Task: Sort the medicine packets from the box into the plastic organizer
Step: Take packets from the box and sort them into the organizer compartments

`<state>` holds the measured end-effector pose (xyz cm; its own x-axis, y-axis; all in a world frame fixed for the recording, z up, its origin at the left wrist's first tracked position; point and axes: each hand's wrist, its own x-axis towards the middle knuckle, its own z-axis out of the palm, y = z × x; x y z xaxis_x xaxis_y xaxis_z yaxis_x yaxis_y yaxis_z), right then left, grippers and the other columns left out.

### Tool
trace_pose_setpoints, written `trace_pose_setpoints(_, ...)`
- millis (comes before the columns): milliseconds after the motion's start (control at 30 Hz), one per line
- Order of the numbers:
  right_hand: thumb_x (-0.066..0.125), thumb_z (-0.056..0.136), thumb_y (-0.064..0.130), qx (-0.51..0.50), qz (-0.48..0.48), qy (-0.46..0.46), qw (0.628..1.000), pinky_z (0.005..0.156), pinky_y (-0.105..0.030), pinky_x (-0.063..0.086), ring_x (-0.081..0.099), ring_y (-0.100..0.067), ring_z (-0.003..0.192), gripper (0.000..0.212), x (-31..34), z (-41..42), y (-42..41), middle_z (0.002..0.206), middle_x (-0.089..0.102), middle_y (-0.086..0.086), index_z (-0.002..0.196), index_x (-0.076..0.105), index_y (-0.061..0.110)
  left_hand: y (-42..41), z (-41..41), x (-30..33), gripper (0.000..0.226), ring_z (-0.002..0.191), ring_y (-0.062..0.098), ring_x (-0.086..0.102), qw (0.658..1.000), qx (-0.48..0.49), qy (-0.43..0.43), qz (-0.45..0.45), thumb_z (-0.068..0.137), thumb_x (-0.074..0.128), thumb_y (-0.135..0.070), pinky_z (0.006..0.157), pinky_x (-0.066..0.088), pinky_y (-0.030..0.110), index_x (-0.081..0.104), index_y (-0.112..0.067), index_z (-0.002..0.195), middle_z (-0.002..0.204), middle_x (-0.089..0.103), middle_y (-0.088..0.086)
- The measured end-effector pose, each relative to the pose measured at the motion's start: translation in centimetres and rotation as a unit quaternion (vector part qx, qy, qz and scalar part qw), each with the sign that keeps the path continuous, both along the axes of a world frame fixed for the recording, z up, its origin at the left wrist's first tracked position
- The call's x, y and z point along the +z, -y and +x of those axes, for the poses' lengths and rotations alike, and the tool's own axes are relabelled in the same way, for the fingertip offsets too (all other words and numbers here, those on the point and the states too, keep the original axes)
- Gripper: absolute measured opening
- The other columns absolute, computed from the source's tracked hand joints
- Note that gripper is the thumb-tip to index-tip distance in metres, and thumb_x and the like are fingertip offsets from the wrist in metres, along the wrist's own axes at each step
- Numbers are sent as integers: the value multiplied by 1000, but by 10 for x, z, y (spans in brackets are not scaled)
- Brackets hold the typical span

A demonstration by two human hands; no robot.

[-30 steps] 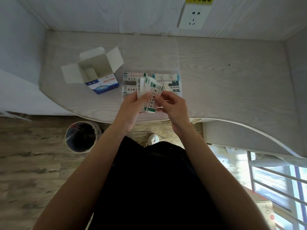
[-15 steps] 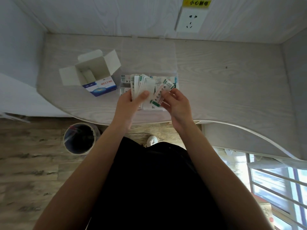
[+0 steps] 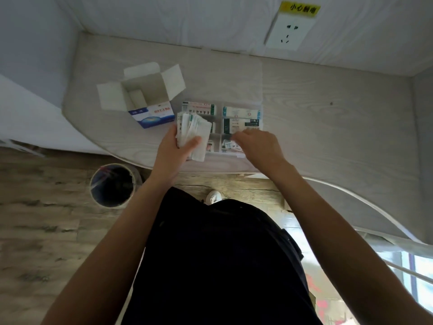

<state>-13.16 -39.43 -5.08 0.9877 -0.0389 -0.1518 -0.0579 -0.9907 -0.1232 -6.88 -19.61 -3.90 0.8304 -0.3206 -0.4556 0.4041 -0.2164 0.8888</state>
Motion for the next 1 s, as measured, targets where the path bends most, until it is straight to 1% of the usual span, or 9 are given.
trace_pose_setpoints(200, 47, 91, 4, 66, -26, -27, 997, 72, -36, 49, 63, -26, 101, 36, -4, -4, -2, 120, 63, -1, 123, 58, 18, -1, -4, 4, 38, 97, 22, 66, 1000, -13, -14, -14, 85, 65, -15, 79, 57, 44, 51, -19, 120, 113, 64, 7)
trace_pose_setpoints(267, 56, 86, 1, 75, -27, -13, 997, 65, -34, 51, 66, -27, 90, 33, -6, -3, -1, 111, 67, -3, 115, 63, 16, 1, -4, 6, 38, 96, 23, 67, 999, -15, -24, -17, 84, 66, -15, 80, 56, 44, 51, -18, 119, 113, 64, 7)
trace_pose_setpoints(367, 82, 60, 2, 98, -19, 29, 995, 41, -24, 45, 66, -22, 55, 34, -9, 1, -3, 79, 72, -1, 89, 70, 15, 3, -4, 8, 34, 101, 25, 64, 999, -29, -28, -19, 82, 68, -16, 83, 55, 49, 53, -25, 112, 113, 64, 5)
trace_pose_setpoints(467, 87, 51, 2, 127, 2, 72, 989, 37, -24, 44, 64, -23, 48, 41, -13, 2, -1, 73, 71, -3, 87, 70, 13, 7, -3, 10, 35, 100, 22, 63, 999, -35, -25, -13, 81, 70, -17, 82, 55, 47, 53, -25, 111, 107, 64, 0)
trace_pose_setpoints(567, 81, 54, -6, 97, 36, 172, 980, 41, -27, 48, 66, -25, 53, 46, -14, -2, 3, 79, 73, -6, 96, 70, 11, 13, -3, 12, 33, 96, 15, 63, 999, -38, -18, -14, 81, 70, -16, 80, 56, 39, 54, -25, 108, 101, 63, -6)
trace_pose_setpoints(667, 69, 76, 1, -10, 128, 251, 959, 55, -31, 56, 70, -22, 68, 24, -5, -8, -1, 86, 73, -6, 98, 71, 8, 19, -3, 14, 29, 91, 11, 62, 999, -49, -11, -12, 80, 70, -16, 76, 57, 33, 54, -29, 101, 97, 63, -9)
trace_pose_setpoints(733, 61, 89, 15, -155, 296, 221, 916, 64, -25, 56, 68, -11, 70, 15, 13, -8, -10, 86, 73, -1, 99, 71, 10, 22, -3, 15, 30, 88, 7, 62, 998, -55, -5, -16, 79, 71, -16, 70, 57, 27, 54, -28, 101, 95, 63, -10)
trace_pose_setpoints(833, 61, 89, 30, -306, 519, 78, 795, 53, -22, 53, 61, -3, 57, 19, 32, -5, -21, 83, 68, 5, 101, 67, 16, 27, -5, 17, 34, 83, 3, 62, 997, -70, 2, -33, 77, 72, -13, 59, 52, 15, 55, -26, 103, 92, 63, -10)
trace_pose_setpoints(1000, 70, 83, 18, -349, 584, 78, 729, 41, -17, 35, 43, -3, 43, 21, 29, -8, -31, 68, 56, -4, 89, 64, -1, 34, -10, 18, 36, 93, 12, 63, 993, -107, -27, -39, 83, 67, -20, 66, 52, 22, 55, -20, 117, 103, 65, -2)
